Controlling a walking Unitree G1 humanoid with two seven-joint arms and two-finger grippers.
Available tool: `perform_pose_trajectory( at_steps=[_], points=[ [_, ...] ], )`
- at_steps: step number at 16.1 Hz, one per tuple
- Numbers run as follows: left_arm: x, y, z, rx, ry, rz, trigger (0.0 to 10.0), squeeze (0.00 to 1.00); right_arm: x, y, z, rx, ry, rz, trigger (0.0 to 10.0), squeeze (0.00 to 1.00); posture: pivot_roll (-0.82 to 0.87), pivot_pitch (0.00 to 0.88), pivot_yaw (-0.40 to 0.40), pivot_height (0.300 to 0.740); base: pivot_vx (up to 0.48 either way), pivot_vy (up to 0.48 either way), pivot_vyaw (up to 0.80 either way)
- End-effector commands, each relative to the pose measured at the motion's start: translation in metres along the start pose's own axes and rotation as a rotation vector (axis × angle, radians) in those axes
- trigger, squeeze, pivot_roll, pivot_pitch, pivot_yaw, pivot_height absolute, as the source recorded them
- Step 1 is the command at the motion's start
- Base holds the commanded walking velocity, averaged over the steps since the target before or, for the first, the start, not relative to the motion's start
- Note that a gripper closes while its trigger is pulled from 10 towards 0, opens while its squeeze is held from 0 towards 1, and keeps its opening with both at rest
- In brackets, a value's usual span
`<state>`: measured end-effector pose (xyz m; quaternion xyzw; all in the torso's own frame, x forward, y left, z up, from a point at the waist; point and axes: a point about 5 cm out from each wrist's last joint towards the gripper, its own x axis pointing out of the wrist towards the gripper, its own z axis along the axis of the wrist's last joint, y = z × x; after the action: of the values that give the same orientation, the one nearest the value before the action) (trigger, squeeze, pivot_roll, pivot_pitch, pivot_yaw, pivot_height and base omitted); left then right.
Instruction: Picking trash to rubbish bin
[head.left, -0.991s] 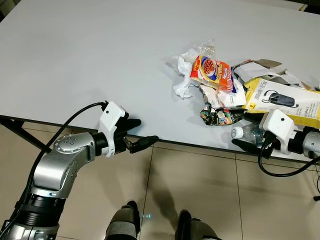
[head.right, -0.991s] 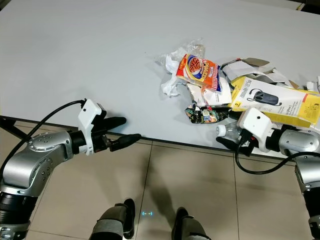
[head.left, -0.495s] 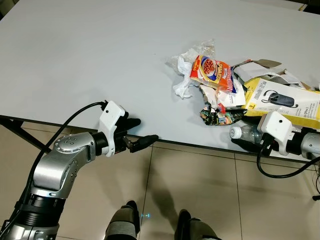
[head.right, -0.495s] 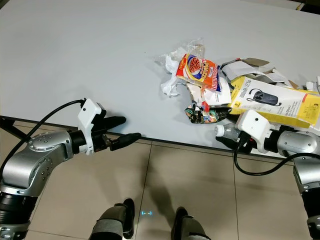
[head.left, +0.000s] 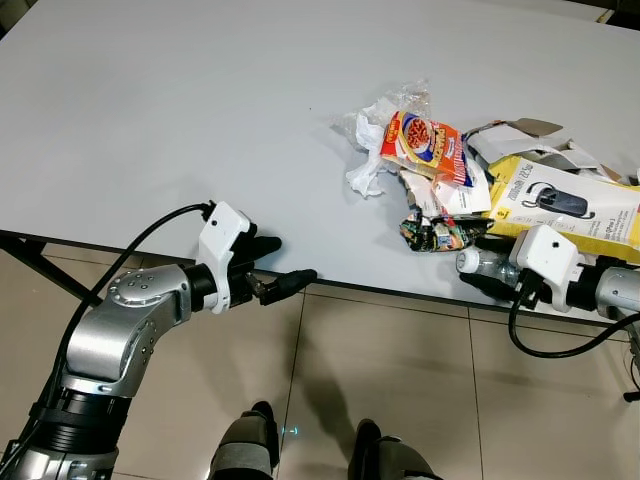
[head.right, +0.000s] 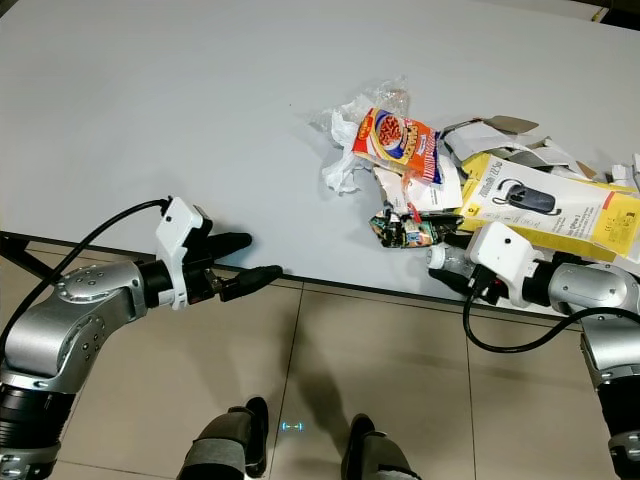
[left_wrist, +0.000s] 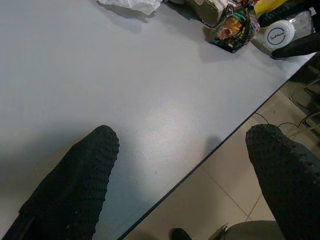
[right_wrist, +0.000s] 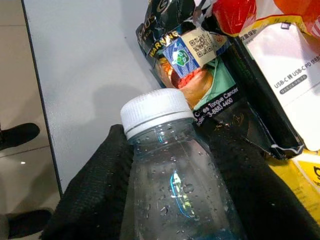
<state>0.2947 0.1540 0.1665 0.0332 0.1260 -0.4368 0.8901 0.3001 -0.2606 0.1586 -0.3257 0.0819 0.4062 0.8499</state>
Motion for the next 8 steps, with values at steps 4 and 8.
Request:
perform_pose_trajectory(
  at_steps=[4, 8],
  points=[
    [0.0004, -0.0007, -0.0128, -0.035, 0.047, 0.017, 10.0, 0.00, 0.0090, 0.0259, -0.0219, 0.075, 0.070, 0.102, 0.0, 0.00, 0.32, 0.305, -0.051, 0.740, 0.000, 0.000, 0.00],
    [0.0034, 0.0001, -0.0109, -0.033, 0.033, 0.024, 10.0, 0.00, 0.0104, 0.0224, -0.0213, 0.082, 0.052, 0.044, 0.0, 0.00, 0.32, 0.289, -0.052, 0.740, 0.000, 0.000, 0.00]
  ],
)
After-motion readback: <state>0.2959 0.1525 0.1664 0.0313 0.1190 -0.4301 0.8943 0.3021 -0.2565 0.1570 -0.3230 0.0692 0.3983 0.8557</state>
